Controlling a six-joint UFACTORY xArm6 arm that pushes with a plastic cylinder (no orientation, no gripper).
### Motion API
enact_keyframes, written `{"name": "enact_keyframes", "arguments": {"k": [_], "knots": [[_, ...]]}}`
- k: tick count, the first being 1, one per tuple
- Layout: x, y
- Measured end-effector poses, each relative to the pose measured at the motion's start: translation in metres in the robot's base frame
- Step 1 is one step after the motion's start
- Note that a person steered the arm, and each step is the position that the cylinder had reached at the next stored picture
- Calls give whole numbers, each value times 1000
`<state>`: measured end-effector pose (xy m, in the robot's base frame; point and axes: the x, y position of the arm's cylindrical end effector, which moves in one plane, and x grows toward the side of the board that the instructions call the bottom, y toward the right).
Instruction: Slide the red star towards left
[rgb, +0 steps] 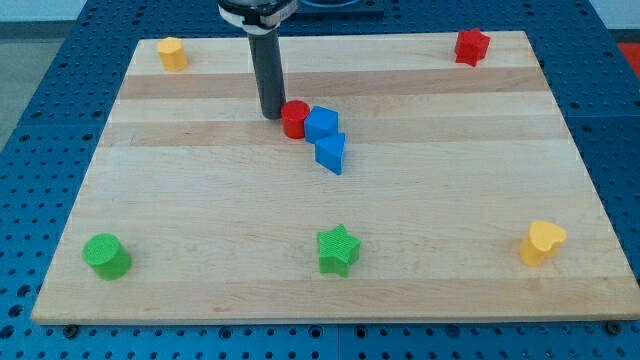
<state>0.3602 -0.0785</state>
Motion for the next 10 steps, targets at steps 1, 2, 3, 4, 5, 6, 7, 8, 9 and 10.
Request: {"name": "enact_keyframes", "arguments": {"k": [1, 2, 3, 4, 5, 6, 7, 8, 9, 10], "knots": [[21, 0], [28, 0], [35, 1], [37, 3], [14, 3], [-34, 12], [-85, 37], [-125, 78], [-163, 131], [-167, 154]]}}
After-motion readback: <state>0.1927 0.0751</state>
